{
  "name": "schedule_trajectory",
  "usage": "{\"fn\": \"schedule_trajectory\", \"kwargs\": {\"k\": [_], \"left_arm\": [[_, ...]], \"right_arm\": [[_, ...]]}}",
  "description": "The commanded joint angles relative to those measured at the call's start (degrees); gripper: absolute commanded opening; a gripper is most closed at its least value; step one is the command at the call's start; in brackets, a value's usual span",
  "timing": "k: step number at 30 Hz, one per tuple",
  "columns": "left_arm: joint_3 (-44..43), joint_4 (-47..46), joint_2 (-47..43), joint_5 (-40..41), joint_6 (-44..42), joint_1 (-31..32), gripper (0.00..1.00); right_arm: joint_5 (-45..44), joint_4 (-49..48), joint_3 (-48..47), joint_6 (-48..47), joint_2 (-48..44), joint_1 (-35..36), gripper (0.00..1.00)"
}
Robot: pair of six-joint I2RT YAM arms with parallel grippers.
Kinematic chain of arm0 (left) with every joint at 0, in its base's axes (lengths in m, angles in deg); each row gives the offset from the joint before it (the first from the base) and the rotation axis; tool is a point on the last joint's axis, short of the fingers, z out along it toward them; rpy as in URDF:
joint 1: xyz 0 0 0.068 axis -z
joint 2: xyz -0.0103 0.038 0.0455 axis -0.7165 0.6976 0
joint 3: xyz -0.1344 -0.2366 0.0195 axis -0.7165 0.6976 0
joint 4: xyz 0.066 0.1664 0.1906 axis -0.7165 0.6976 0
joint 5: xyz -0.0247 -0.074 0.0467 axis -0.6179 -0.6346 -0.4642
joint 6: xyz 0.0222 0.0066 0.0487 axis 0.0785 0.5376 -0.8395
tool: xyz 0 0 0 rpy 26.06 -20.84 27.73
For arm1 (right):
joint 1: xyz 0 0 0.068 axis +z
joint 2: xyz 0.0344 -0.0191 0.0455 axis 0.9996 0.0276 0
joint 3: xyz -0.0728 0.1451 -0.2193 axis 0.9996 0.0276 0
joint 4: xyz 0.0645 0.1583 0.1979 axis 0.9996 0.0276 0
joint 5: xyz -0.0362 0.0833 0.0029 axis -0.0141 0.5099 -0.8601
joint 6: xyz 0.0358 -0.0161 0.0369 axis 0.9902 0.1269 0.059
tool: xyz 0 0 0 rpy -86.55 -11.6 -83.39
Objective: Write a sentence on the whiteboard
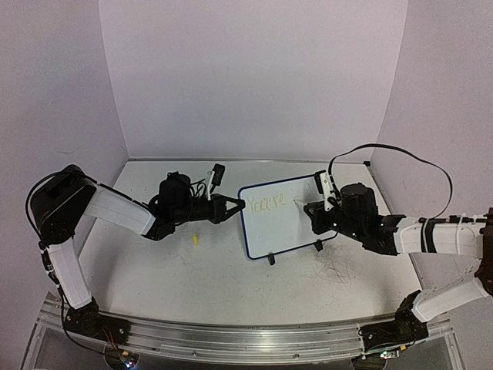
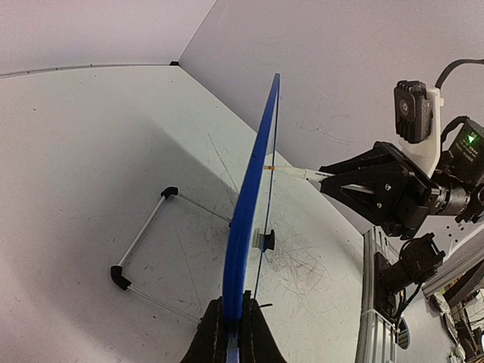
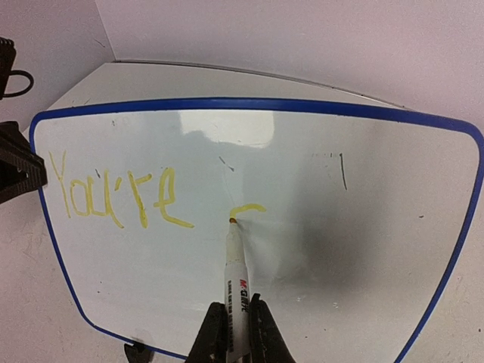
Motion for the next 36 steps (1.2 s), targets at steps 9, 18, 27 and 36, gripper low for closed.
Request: {"fn": "schedule_trajectory", "kwargs": {"k": [9,18,27,36], "left_arm": [[1.0,-0.2,-2.3,1.2,-1.6,0.2,0.00],[1.2,-0.3,-2.5,1.3,-1.7,0.2,0.00],[1.1,-0.3,-2.4,1.3,-1.5,0.2,0.00],[1.3,-0.2,-2.3,1.4,-1.5,0.2,0.00]], "right_arm": [[-3.9,1.6,1.0,0.9,-1.5,-0.1,0.00],[-6.4,-0.8,0.3,1.2,-1.4,-0.1,0.00],[-7.1,-3.4,-1.3,1.0,0.4,-0.1,0.00],[-7.0,-3.7,-2.0,0.7,1.3,-0.2,0.00]]}}
